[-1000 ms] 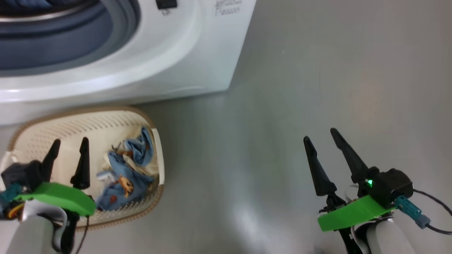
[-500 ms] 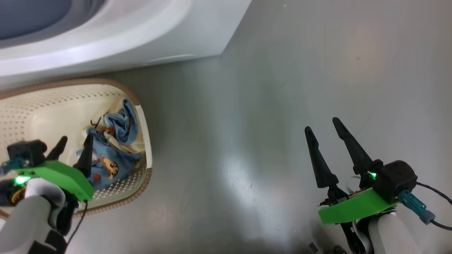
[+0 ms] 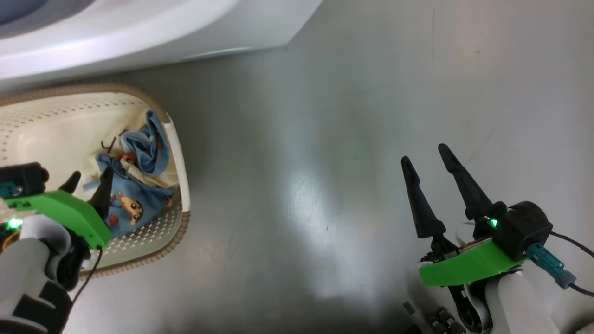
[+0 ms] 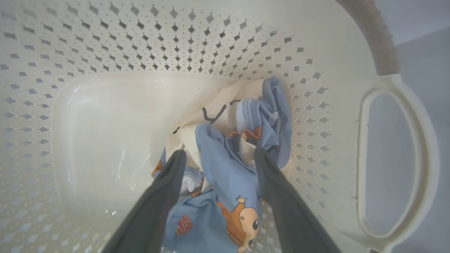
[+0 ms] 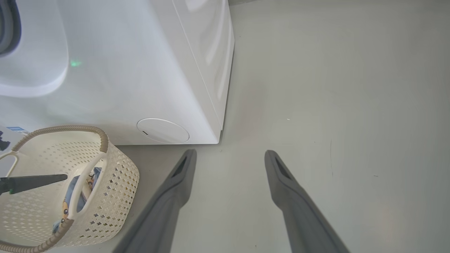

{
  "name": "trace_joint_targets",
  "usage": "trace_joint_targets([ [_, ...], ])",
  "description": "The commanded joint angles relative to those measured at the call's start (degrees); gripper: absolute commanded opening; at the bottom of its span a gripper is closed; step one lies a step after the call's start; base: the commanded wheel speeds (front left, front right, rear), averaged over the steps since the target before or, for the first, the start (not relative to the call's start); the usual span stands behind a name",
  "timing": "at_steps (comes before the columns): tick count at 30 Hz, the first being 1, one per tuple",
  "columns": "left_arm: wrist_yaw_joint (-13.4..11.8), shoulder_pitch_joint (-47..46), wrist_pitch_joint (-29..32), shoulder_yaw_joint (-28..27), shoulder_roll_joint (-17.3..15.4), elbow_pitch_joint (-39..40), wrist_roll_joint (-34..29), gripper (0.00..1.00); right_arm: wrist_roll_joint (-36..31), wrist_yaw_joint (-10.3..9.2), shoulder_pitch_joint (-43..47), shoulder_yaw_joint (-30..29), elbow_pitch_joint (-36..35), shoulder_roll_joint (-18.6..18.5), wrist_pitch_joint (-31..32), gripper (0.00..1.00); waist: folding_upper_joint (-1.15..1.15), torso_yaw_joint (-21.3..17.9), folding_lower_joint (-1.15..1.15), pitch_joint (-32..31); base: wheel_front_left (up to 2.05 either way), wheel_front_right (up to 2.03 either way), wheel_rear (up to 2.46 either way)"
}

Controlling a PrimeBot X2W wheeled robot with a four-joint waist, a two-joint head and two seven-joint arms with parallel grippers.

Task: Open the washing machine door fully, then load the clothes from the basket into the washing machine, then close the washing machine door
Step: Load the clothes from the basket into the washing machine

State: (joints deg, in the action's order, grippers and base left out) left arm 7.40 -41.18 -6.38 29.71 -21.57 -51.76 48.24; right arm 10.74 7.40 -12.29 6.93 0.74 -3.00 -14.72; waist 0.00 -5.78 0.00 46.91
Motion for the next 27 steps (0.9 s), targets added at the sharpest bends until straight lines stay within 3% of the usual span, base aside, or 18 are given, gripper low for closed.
trace_joint_targets([
  [1, 0.1, 0.2, 0.1, -1.1, -2.9, 0.0, 0.5, 1.00, 0.1, 0.09, 0.6, 1.3, -1.2, 0.1, -0.3, 1.00, 0.00, -0.3, 0.00, 0.8, 0.00, 0.00, 0.00],
  [15, 0.1, -4.0, 8.5, 7.3, -5.7, 2.0, 13.0, 1.00, 0.7, 0.09, -0.3, 1.7, -1.5, 0.1, -0.3, 1.00, 0.00, -1.2, 0.00, 4.8, 0.00, 0.00, 0.00],
  [27, 0.1, -8.8, 9.0, 11.0, -6.3, -2.2, 17.4, 1.00, 1.0, 0.09, -0.3, 1.8, -2.1, 0.1, -0.3, 1.00, 0.00, -3.0, 0.00, 7.0, 0.00, 0.00, 0.00],
])
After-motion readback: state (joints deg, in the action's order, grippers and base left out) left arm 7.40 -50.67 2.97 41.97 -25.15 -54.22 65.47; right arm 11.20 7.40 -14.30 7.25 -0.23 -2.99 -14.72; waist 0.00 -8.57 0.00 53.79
